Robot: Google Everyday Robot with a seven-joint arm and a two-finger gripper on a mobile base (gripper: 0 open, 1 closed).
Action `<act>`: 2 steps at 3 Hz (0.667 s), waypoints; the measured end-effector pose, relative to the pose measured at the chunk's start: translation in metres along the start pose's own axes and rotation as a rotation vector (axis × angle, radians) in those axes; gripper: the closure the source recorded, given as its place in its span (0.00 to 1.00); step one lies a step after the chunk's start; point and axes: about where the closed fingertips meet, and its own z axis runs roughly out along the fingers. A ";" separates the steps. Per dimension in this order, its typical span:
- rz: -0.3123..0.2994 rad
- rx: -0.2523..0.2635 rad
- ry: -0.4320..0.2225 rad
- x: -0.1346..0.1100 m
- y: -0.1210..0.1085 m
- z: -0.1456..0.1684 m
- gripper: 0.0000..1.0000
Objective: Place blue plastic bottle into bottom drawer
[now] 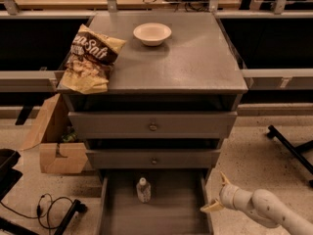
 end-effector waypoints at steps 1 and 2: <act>-0.001 0.093 0.123 -0.029 -0.024 -0.045 0.00; 0.010 0.172 0.176 -0.089 -0.038 -0.064 0.00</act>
Offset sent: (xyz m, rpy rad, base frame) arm -0.2010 0.1630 0.3513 -0.6895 -0.1181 -0.0460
